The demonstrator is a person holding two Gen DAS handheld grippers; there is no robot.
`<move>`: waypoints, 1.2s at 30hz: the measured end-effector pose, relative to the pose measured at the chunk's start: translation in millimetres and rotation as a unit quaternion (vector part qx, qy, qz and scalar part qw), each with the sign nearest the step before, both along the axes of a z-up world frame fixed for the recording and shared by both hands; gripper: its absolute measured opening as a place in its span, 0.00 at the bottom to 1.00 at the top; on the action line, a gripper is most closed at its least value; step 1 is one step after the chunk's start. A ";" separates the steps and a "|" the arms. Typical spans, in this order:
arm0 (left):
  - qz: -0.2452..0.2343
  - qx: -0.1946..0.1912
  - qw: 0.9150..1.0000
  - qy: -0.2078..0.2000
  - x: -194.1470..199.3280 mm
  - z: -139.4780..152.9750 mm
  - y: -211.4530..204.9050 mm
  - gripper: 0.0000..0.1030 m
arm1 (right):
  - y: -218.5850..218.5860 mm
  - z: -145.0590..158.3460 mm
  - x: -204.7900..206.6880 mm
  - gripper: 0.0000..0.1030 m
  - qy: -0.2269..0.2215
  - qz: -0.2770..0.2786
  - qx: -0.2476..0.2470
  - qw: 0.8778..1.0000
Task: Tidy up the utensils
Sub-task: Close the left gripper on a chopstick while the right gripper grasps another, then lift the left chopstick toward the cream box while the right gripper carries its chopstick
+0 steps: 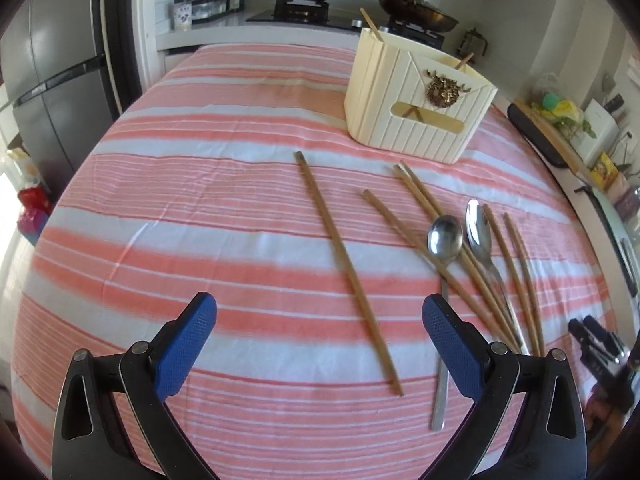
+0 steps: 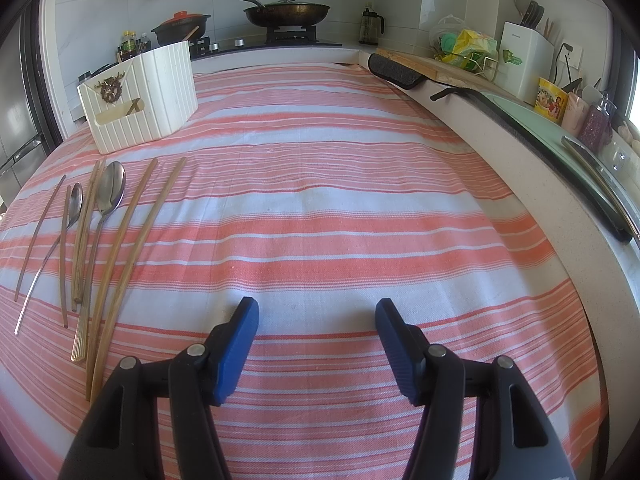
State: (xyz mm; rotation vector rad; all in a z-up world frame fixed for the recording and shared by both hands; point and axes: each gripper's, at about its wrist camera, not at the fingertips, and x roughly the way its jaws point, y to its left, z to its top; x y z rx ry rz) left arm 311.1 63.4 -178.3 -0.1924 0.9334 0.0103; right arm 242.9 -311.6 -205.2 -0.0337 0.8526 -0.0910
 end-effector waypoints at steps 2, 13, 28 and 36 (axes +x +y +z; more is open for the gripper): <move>0.005 0.016 1.000 0.009 13.8 -7.4 -5.7 0.99 | -0.9 3.5 -1.4 0.60 0.002 -0.008 0.006 1.000; 0.015 0.084 0.995 0.044 47.5 -39.8 -10.8 0.98 | 72.8 25.1 43.7 0.56 0.041 0.120 0.095 0.987; -0.017 0.036 0.999 0.029 -16.0 -31.3 0.3 0.04 | 77.0 9.3 21.6 0.07 0.083 0.140 -0.010 0.987; -0.040 -0.024 0.997 0.064 -47.9 -27.1 17.8 0.15 | 57.8 12.7 -0.6 0.08 0.111 0.143 0.001 0.983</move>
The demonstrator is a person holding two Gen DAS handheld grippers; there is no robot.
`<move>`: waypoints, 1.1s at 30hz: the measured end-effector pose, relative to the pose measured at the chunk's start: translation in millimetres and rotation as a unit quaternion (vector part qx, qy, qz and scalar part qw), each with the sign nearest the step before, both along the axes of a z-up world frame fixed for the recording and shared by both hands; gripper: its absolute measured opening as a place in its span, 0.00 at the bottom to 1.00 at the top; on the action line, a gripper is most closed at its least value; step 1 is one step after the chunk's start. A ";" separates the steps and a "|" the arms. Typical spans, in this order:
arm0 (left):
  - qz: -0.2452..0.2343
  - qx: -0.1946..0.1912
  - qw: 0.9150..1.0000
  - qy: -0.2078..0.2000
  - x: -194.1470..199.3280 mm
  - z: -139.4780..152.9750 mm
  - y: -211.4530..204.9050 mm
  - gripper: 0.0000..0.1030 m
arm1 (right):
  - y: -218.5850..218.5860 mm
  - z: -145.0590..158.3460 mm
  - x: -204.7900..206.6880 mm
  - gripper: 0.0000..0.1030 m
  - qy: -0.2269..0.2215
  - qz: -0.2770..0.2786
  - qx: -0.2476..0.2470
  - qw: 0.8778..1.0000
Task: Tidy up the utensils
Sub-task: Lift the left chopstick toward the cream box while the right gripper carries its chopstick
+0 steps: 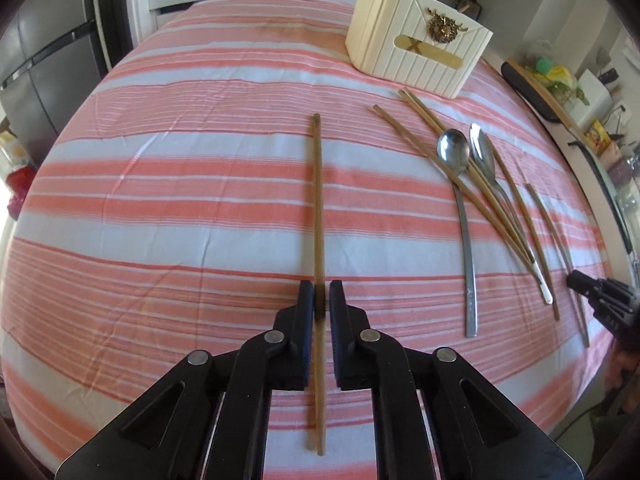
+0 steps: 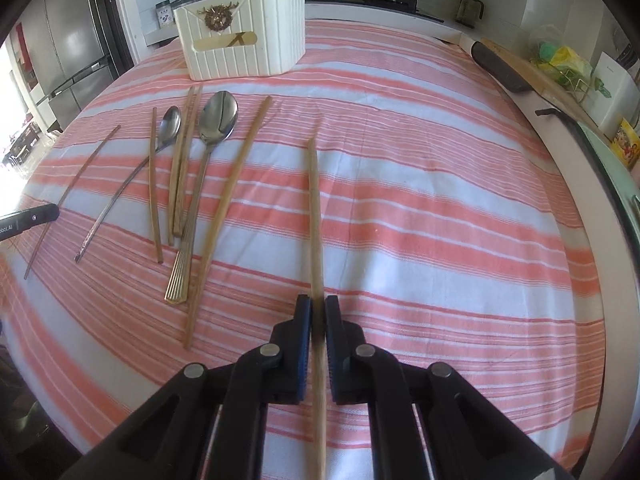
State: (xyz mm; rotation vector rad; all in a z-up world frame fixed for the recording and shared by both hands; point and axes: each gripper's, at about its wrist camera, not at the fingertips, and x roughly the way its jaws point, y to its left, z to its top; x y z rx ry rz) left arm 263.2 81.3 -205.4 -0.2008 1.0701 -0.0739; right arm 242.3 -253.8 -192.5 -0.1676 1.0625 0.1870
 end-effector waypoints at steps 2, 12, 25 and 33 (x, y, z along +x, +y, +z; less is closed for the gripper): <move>-0.008 0.001 1.000 -0.004 5.4 6.4 1.0 0.39 | -1.0 0.6 5.4 0.10 0.014 0.002 0.009 1.000; -0.080 0.087 0.993 0.010 64.8 9.0 -11.1 0.55 | 6.8 3.7 43.6 0.31 0.086 0.034 0.027 0.995; -0.067 0.082 0.994 0.037 128.8 2.8 -7.6 0.04 | 26.3 0.5 137.2 0.07 0.073 0.010 0.017 0.997; -0.055 0.032 0.995 -0.074 89.9 79.0 -1.6 0.04 | 14.0 71.7 114.7 0.07 -0.019 0.009 0.082 0.996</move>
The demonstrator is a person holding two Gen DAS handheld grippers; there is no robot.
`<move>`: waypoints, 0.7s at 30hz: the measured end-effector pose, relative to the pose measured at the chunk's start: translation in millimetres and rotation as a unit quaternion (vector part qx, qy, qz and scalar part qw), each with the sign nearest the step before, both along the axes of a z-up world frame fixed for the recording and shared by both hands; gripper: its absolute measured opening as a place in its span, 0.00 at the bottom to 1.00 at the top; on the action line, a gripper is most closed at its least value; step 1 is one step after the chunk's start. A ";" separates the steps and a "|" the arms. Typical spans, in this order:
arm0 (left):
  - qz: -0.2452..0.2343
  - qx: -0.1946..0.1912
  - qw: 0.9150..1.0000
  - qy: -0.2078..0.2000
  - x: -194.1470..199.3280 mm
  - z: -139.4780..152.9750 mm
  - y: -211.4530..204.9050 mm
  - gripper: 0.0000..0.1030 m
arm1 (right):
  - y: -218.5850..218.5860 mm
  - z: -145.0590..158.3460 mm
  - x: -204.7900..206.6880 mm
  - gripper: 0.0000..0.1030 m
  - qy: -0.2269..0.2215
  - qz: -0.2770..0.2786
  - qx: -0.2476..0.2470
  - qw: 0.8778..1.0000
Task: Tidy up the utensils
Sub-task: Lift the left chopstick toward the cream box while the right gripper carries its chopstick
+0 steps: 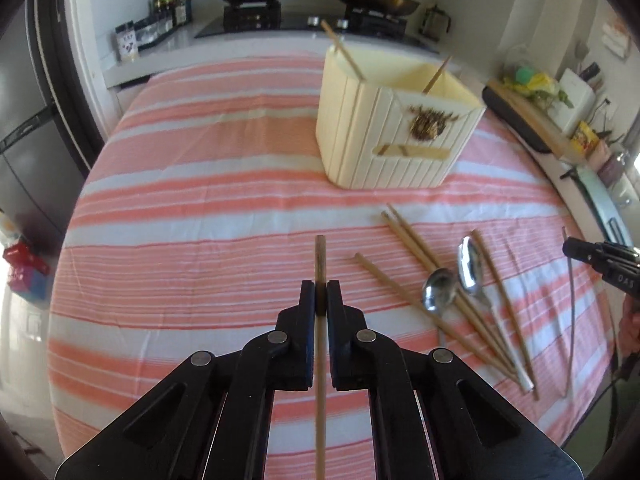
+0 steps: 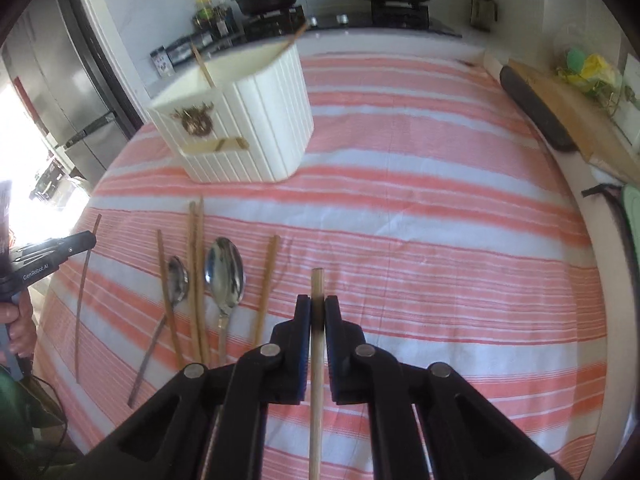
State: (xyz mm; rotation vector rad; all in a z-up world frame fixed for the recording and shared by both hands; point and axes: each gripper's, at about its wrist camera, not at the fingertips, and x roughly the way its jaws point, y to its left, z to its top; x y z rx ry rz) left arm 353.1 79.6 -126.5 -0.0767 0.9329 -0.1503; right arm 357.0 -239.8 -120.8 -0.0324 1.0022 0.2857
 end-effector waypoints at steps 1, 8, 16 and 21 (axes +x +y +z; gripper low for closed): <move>-0.003 -0.006 1.000 -0.017 -7.1 13.9 0.7 0.04 | 0.9 13.0 -7.8 0.07 -0.018 0.003 0.001 1.000; -0.021 -0.033 0.993 -0.110 -60.3 84.4 3.3 0.04 | 1.3 87.2 -75.4 0.07 -0.131 0.029 -0.005 0.991; -0.019 -0.055 0.987 -0.150 -85.1 107.3 -0.3 0.04 | -7.6 115.6 -109.2 0.07 -0.208 0.015 0.015 0.978; -0.024 -0.061 0.985 -0.161 -88.3 115.7 -1.1 0.03 | -10.0 127.6 -115.4 0.07 -0.241 0.002 0.026 0.970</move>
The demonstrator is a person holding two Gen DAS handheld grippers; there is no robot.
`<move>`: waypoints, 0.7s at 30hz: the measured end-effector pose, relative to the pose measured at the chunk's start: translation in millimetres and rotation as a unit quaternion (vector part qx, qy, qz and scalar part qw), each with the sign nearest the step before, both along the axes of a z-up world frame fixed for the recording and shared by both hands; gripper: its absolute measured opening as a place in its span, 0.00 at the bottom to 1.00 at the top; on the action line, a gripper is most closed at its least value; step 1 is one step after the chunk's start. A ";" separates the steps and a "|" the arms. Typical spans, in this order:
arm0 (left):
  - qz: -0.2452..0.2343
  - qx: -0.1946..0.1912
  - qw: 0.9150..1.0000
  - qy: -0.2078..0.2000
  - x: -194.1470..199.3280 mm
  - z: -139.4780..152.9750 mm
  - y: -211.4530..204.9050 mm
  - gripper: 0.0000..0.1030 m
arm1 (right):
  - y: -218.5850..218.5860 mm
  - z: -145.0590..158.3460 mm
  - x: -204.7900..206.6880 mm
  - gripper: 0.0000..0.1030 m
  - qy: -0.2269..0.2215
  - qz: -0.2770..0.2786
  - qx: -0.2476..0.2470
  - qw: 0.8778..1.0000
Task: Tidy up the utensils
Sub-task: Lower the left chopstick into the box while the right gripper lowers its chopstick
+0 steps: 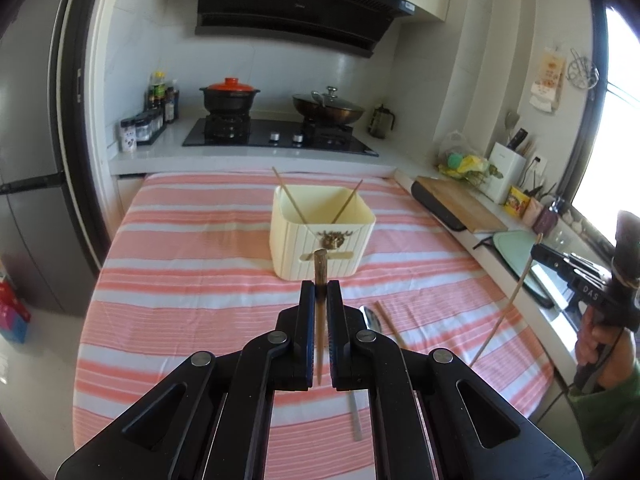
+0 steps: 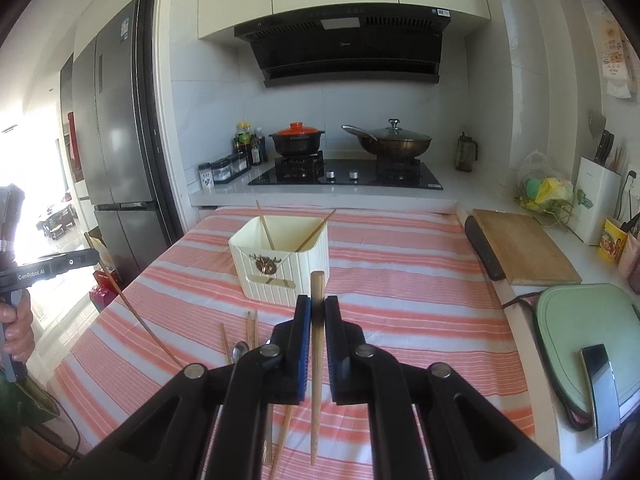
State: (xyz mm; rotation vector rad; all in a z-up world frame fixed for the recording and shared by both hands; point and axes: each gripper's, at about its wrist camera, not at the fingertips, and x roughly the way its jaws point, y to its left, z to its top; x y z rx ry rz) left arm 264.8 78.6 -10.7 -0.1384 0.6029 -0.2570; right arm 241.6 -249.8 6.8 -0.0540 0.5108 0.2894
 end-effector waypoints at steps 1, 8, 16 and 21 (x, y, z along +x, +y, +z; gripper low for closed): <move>-0.001 -0.001 1.000 -0.002 -0.3 1.9 0.4 0.03 | -0.1 2.1 0.9 0.07 -0.004 -0.001 0.004 1.000; -0.002 -0.012 1.000 -0.017 3.7 12.9 3.7 0.03 | 3.2 13.1 3.7 0.07 -0.015 -0.002 0.012 1.000; -0.001 -0.012 1.000 -0.021 5.4 16.0 6.4 0.03 | 6.8 15.3 7.6 0.07 -0.016 0.004 0.008 1.000; -0.001 -0.013 1.000 -0.018 7.6 15.8 8.8 0.03 | 8.8 10.4 12.9 0.07 -0.008 0.008 0.012 1.000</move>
